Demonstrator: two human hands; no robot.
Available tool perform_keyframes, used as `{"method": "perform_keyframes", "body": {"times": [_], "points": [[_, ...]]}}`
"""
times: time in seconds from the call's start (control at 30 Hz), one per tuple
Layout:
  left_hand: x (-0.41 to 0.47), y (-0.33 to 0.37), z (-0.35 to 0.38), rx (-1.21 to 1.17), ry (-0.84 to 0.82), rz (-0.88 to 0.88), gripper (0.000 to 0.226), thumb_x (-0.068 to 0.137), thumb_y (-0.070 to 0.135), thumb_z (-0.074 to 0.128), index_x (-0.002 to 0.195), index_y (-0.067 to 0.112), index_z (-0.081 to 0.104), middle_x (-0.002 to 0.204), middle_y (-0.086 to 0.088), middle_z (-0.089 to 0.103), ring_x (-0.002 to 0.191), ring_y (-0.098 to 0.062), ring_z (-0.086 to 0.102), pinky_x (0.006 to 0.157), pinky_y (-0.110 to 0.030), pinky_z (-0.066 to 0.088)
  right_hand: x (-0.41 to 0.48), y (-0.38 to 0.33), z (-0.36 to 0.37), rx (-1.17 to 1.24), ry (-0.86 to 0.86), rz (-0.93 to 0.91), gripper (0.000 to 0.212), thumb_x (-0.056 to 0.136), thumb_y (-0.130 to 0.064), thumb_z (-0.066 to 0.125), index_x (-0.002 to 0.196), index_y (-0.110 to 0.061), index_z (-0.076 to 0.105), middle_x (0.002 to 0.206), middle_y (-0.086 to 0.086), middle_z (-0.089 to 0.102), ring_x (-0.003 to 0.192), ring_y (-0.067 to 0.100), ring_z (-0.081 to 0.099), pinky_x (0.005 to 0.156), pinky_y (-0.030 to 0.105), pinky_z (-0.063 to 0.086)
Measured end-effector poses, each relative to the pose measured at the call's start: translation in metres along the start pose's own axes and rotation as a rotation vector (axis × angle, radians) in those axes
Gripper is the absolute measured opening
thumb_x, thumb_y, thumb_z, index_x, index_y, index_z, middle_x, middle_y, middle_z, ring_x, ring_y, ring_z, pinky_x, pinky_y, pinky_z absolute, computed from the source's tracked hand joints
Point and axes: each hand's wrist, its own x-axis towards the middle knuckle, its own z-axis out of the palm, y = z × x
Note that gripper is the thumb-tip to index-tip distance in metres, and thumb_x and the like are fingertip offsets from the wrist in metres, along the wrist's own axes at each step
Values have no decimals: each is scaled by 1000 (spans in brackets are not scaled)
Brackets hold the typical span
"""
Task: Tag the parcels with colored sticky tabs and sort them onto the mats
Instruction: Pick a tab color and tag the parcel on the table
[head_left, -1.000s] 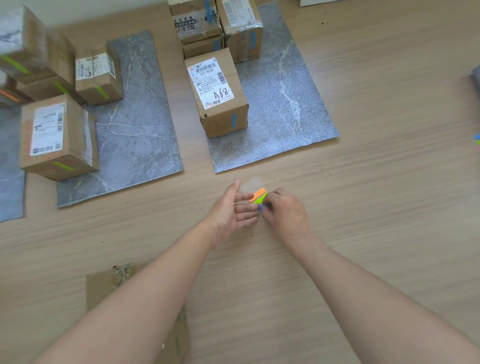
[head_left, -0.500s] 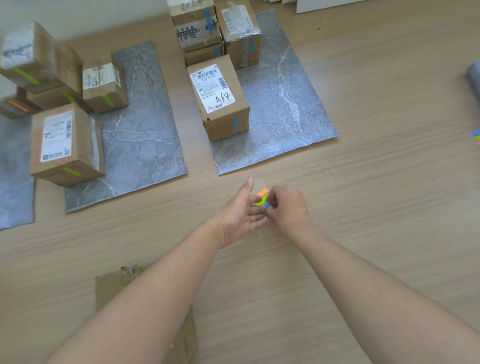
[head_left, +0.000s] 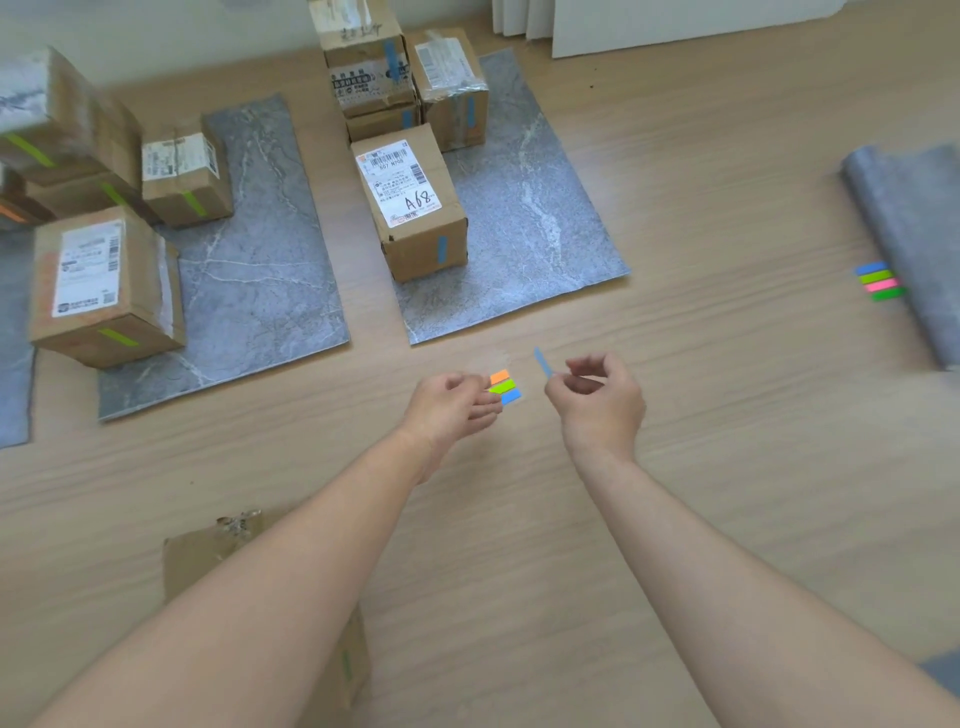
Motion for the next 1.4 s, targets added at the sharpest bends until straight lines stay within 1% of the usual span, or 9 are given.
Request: {"method": "perform_keyframes", "body": {"times": [0.1, 0.23, 0.37, 0.6, 0.8, 1.03, 1.17, 1.27, 1.4], "points": [[-23, -9, -9, 45, 12, 104, 14, 94, 8, 66, 93, -5, 71, 99, -30, 72, 84, -29, 76, 74, -31, 62, -23, -8, 1, 17, -117, -202, 27, 74, 2, 76, 87, -18, 63, 97, 3, 68, 71, -1, 70, 64, 7, 47], [-61, -18, -24, -64, -16, 192, 20, 94, 9, 67, 100, -10, 71, 101, -28, 73, 93, -30, 74, 85, -35, 60, -62, -16, 1, 11, -287, -461, 31, 75, 4, 77, 88, -20, 63, 97, 7, 63, 74, 6, 72, 69, 16, 56], [-103, -35, -44, -157, 16, 269, 19, 94, 7, 67, 97, -11, 72, 98, -24, 74, 92, -30, 74, 83, -33, 60, -105, -21, 3, -15, -386, -627, 24, 75, 7, 75, 87, -11, 66, 93, 4, 61, 73, 5, 70, 69, 9, 52], [-168, -86, -98, -182, 108, 332, 16, 93, 3, 66, 101, -10, 71, 95, -21, 74, 87, -26, 72, 83, -32, 61, -188, -16, -1, 38, -555, -682, 26, 73, 4, 79, 92, -11, 67, 93, 3, 66, 77, 9, 73, 71, 19, 59], [-213, -146, -160, -92, 186, 356, 13, 94, 2, 65, 99, -9, 70, 79, -18, 69, 66, -22, 69, 71, -33, 63, -262, 5, 0, -34, -406, -648, 21, 78, 5, 71, 90, -13, 70, 90, 0, 69, 73, 8, 66, 67, 11, 50], [-256, -215, -213, -61, 222, 356, 12, 88, -4, 71, 96, -8, 64, 82, -23, 73, 66, -28, 71, 65, -34, 62, -333, 34, 5, -149, -384, -726, 23, 85, 7, 66, 98, -8, 76, 95, -1, 70, 79, 7, 64, 73, 8, 49], [-255, -249, -222, -8, 213, 362, 4, 87, -3, 72, 87, -2, 68, 78, -20, 73, 67, -28, 71, 68, -38, 62, -352, 46, 9, -249, -536, -762, 38, 82, 10, 60, 111, -8, 76, 111, 2, 73, 97, 17, 69, 87, 21, 53], [-246, -270, -214, -4, 221, 363, 3, 88, -3, 71, 86, 0, 70, 77, -18, 72, 67, -26, 69, 66, -33, 61, -350, 57, 12, -433, -649, -795, 50, 79, 14, 57, 123, -5, 72, 130, 7, 68, 121, 23, 63, 106, 26, 45], [-226, -289, -193, 46, 239, 390, 2, 88, -1, 70, 88, -1, 72, 75, -16, 73, 67, -23, 69, 71, -40, 61, -343, 70, 14, -594, -708, -850, 55, 78, 15, 56, 129, -2, 67, 139, 10, 63, 125, 34, 59, 104, 39, 49]]}}
